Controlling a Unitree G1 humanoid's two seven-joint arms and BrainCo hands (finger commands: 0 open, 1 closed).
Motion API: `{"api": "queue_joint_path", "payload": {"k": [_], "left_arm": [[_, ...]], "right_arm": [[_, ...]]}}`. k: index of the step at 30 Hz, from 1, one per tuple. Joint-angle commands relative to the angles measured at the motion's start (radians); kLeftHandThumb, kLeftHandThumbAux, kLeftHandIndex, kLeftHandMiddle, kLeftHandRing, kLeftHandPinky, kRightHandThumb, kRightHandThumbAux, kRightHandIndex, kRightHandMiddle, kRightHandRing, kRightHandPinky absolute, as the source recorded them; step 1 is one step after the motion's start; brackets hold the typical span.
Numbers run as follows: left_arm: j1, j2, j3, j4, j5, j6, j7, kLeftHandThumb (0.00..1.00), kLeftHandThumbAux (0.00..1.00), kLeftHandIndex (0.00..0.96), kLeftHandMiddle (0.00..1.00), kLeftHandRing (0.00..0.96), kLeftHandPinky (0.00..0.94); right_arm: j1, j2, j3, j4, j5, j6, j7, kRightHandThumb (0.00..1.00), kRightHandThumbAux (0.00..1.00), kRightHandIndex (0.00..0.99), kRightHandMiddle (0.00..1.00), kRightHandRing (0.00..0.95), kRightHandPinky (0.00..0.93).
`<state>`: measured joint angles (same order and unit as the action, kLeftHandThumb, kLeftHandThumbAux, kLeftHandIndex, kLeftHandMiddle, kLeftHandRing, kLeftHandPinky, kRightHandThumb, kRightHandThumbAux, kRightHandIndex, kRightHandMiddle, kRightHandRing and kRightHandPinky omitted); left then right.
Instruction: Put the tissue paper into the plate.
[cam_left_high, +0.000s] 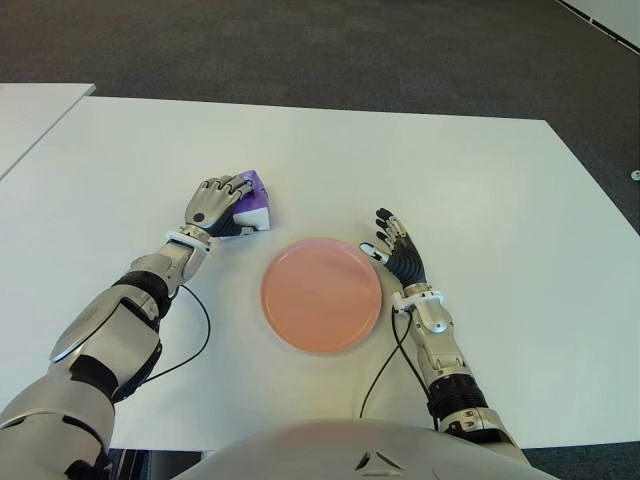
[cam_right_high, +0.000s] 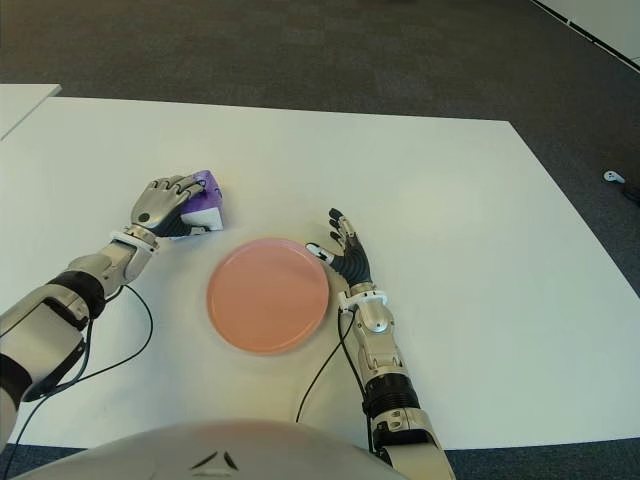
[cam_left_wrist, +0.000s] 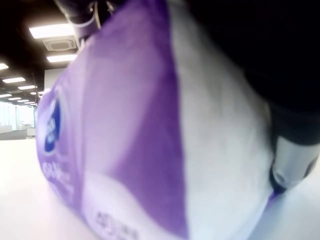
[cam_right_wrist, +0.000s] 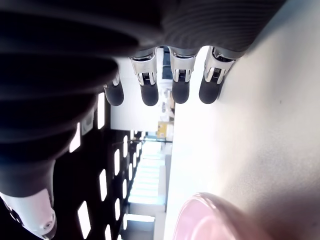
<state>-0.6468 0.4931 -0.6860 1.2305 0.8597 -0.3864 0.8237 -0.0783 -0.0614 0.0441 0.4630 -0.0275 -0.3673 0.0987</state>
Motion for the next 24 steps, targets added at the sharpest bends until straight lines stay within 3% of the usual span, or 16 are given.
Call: {"api": "queue_joint_path", "payload": {"k": [1,24], "left_arm": [[0.095,-0.038,-0.036,0.064,0.023,0.006,-0.080,0.739,0.698,0.442,0.765,0.765,0.756],[0.092,-0.053,-0.029,0.069,-0.015,0.012,-0.103,0.742,0.699,0.443,0.786,0.792,0.759]], "right_arm": [[0.071,-0.003,0.005,0.066,-0.008,0.075,0.006,0.000,0.645,0.035,0.055,0.018,0.000],[0.053,0.003,0.003,0.097,-0.012,0.055,-0.007,0.000,0.605,0.040,0.061,0.016,0.000]]}}
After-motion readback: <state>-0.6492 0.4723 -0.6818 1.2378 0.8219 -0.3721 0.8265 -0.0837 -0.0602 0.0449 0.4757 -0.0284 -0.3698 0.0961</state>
